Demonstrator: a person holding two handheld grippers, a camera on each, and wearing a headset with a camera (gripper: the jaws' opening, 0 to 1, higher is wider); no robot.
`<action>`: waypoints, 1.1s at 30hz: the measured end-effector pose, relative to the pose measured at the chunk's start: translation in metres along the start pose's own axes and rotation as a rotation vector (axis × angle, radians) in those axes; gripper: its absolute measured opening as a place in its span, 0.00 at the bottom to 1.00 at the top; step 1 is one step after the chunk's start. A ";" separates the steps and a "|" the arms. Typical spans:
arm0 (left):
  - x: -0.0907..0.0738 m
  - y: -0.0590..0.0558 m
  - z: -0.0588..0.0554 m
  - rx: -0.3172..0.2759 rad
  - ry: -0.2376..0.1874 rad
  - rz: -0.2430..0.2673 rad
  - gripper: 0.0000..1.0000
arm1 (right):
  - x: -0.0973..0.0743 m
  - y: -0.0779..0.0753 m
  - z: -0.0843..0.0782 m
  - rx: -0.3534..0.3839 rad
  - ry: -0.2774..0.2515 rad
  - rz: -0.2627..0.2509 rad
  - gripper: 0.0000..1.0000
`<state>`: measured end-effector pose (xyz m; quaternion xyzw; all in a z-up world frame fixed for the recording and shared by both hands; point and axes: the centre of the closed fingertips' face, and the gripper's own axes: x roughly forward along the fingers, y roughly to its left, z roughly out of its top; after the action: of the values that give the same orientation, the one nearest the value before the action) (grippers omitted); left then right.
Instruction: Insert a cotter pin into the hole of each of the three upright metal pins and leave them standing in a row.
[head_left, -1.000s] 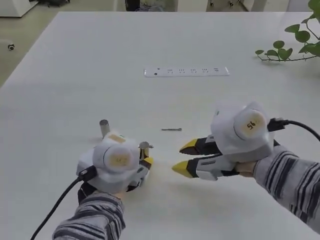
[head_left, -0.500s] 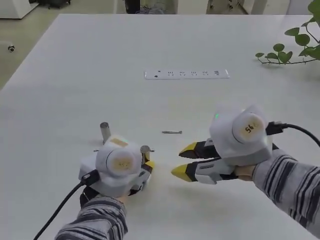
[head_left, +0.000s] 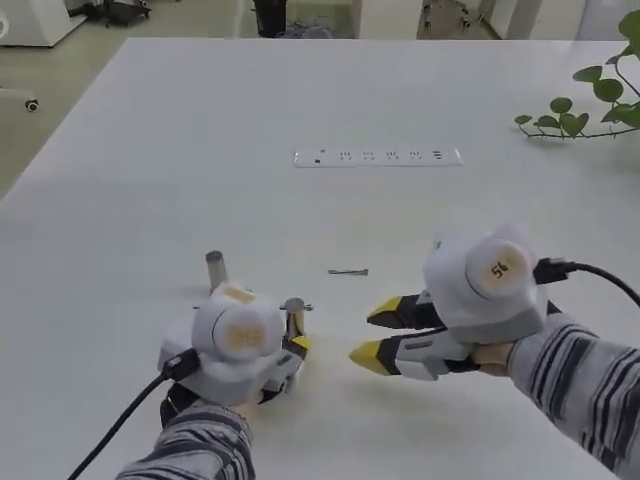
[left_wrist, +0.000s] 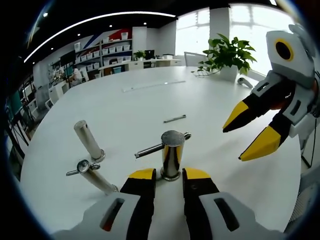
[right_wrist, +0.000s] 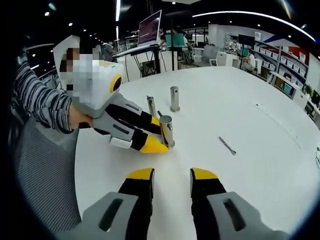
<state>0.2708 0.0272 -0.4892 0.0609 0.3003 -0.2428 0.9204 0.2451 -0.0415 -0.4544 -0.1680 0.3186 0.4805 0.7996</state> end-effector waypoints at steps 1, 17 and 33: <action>-0.003 -0.004 -0.003 -0.014 0.006 -0.014 0.21 | 0.000 0.000 -0.001 0.007 0.002 -0.003 0.25; -0.056 -0.003 0.010 -0.059 -0.102 -0.034 0.39 | 0.000 0.001 0.052 0.113 -0.152 0.000 0.29; -0.098 0.016 0.003 -0.103 -0.132 -0.017 0.65 | 0.053 0.007 0.119 0.019 -0.141 0.034 0.31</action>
<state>0.2115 0.0805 -0.4302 -0.0052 0.2518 -0.2381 0.9380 0.2983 0.0656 -0.4015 -0.1205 0.2690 0.5016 0.8133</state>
